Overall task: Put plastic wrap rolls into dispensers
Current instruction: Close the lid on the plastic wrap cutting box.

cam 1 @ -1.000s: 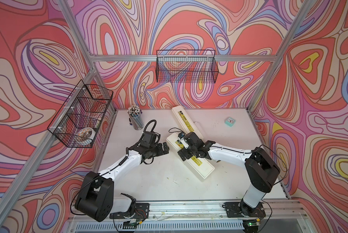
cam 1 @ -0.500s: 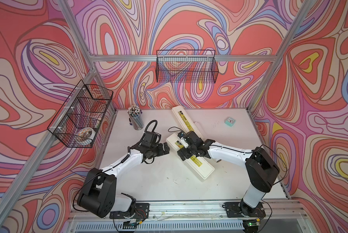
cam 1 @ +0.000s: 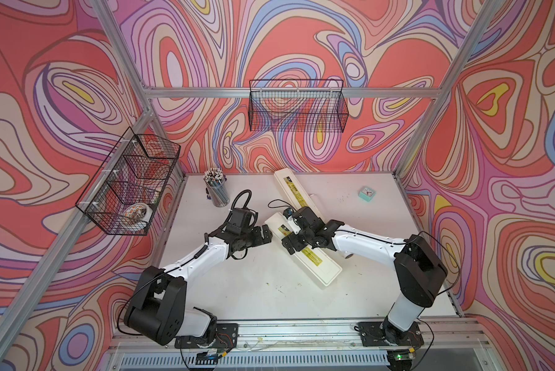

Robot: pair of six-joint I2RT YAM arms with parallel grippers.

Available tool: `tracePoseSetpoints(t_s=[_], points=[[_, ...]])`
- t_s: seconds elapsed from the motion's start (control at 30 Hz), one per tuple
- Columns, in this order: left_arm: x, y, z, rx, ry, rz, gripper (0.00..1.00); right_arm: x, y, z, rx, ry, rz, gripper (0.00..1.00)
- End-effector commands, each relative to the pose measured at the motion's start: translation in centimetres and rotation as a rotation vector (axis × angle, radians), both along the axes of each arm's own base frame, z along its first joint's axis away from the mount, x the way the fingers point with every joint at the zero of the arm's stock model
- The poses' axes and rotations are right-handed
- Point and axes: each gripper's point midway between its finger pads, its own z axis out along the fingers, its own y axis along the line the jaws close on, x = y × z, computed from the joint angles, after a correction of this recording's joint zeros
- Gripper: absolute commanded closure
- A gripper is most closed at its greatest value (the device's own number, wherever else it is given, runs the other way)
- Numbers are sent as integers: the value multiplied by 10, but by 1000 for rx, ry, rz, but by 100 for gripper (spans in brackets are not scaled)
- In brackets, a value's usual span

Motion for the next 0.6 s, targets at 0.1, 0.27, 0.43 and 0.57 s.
tracePoseSetpoints(t_s=[0.1, 0.27, 0.43, 0.57], points=[[4, -12, 3, -41, -22, -10, 1, -3, -3, 20, 26, -17, -6, 2], [6, -25, 0, -53, -29, -29, 1, -1, -10, 27, 19, -41, -28, 2], [7, -38, -5, -53, -25, -56, 1, 1, -20, 46, 59, -53, -44, 2], [9, -46, -10, -60, -23, -64, 1, -1, -35, 50, 99, -3, -75, 2]])
